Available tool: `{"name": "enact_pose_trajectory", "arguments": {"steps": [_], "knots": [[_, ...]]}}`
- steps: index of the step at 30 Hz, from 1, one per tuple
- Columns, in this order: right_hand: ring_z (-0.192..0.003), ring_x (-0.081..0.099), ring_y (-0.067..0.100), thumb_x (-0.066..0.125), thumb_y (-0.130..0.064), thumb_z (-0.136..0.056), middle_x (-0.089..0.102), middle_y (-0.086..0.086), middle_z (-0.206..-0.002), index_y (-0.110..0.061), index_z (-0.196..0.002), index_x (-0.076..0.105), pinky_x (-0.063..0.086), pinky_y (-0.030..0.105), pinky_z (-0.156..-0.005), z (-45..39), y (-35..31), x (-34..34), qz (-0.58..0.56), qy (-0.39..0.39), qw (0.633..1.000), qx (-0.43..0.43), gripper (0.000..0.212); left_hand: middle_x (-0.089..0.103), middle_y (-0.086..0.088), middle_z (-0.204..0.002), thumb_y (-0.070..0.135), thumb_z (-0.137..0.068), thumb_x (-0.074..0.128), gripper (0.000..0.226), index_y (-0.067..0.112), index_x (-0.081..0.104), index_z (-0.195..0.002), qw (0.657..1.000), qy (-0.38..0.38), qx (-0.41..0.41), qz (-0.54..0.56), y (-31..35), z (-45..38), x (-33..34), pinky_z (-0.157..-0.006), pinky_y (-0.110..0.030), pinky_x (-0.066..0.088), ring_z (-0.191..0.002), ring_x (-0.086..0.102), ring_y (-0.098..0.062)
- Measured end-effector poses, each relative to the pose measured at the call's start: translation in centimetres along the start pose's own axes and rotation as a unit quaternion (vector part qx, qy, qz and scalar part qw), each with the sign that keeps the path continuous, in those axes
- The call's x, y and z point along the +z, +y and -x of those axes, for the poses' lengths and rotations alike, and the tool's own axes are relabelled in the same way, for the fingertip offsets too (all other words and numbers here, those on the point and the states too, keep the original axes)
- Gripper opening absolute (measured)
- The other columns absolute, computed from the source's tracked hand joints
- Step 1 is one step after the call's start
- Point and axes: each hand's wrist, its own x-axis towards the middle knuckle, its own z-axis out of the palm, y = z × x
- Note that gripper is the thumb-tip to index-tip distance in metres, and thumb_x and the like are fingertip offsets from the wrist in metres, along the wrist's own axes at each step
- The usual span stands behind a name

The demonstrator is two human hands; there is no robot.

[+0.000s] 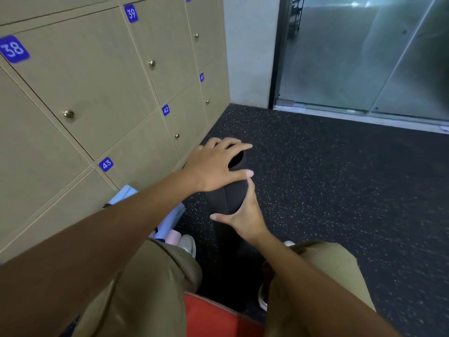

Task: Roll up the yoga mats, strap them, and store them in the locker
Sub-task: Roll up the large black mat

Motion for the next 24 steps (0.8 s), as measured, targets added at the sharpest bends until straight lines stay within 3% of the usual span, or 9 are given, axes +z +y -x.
{"name": "enact_pose_trajectory", "arguments": {"steps": [5,13,15,18,24], "knots": [[-0.144,0.028,-0.001,0.098,-0.047,-0.055,0.026,-0.014,-0.162,-0.041,-0.156,0.011,0.036,0.033,-0.118,0.9,1.6,1.6,0.036,-0.014,0.999,0.017,0.134,0.026,0.022,-0.161,0.086,-0.084,0.034,0.078,0.053,0.025,-0.154,1.0,0.006,-0.028,0.008,-1.4,1.7,3.3,-0.112,-0.048,0.034,-0.145,0.028,-0.018],[-0.147,0.027,0.001,0.098,-0.045,-0.053,0.025,-0.017,-0.162,-0.04,-0.158,0.01,0.034,0.035,-0.12,1.0,1.4,3.0,0.042,-0.026,0.999,0.011,0.136,0.016,0.024,-0.165,0.087,-0.083,0.026,0.082,0.055,0.015,-0.157,0.998,-0.015,-0.048,0.042,-2.8,3.0,3.0,-0.117,-0.047,0.024,-0.151,0.018,-0.017],[-0.147,0.025,-0.002,0.098,-0.044,-0.053,0.024,-0.02,-0.162,-0.04,-0.158,0.009,0.031,0.031,-0.121,1.0,1.5,2.9,0.043,-0.026,0.999,0.006,0.138,0.017,0.026,-0.165,0.085,-0.087,0.018,0.074,0.057,0.017,-0.156,0.995,-0.018,-0.055,0.079,-2.8,3.1,2.8,-0.118,-0.047,0.02,-0.151,0.016,-0.014],[-0.147,0.024,-0.004,0.098,-0.045,-0.054,0.023,-0.021,-0.162,-0.039,-0.159,0.01,0.031,0.029,-0.12,1.2,1.8,2.6,0.043,-0.029,0.999,0.005,0.137,0.019,0.028,-0.164,0.066,-0.103,0.018,0.053,0.058,0.022,-0.155,0.99,-0.01,-0.072,0.12,-2.5,3.1,2.9,-0.12,-0.048,0.015,-0.15,0.014,-0.009],[-0.144,0.026,-0.005,0.099,-0.045,-0.054,0.023,-0.024,-0.16,-0.04,-0.157,0.011,0.032,0.028,-0.118,1.0,3.0,2.6,0.041,-0.026,0.998,0.032,0.135,0.022,0.026,-0.164,0.065,-0.103,0.027,0.052,0.058,0.025,-0.154,0.991,-0.003,-0.07,0.114,-2.9,1.9,4.6,-0.12,-0.051,0.018,-0.151,0.016,-0.011]]}}
